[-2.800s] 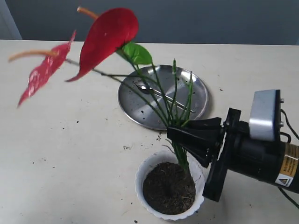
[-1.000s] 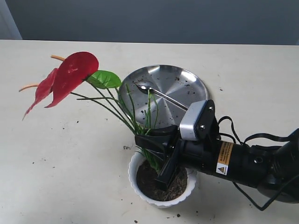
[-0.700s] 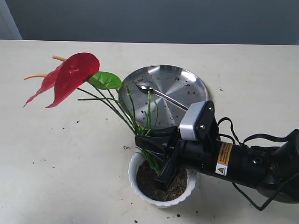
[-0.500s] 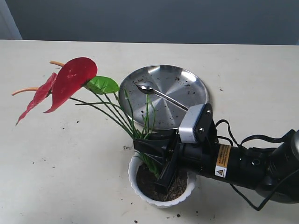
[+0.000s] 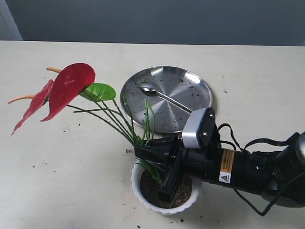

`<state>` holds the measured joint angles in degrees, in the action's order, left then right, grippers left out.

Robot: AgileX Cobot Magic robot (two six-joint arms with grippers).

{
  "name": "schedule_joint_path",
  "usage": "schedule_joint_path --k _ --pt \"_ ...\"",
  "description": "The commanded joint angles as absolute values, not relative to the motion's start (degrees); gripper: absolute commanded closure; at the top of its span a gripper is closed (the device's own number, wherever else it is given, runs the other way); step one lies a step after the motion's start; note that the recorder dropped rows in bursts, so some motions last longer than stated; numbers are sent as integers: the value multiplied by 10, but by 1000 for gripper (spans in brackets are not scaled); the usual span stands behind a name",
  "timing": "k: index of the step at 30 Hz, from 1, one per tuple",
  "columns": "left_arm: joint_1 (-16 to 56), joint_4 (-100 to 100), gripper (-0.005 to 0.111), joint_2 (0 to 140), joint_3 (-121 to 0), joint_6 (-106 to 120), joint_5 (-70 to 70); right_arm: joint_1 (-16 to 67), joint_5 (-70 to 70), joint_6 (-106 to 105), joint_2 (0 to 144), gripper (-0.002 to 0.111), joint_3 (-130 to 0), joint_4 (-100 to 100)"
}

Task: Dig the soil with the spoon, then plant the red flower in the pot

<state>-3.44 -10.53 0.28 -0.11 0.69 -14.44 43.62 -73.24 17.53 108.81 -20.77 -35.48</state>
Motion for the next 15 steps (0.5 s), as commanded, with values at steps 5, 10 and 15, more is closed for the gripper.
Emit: schedule_joint_path --k 5,10,15 --pt "-33 -103 106 0 0 6 -137 435 -700 192 1095 109 -200 -410" --pt "-33 -103 106 0 0 6 -137 435 -700 193 1095 109 -200 -395" --pt "-33 -103 106 0 0 6 -137 435 -700 193 1095 109 -200 -393"
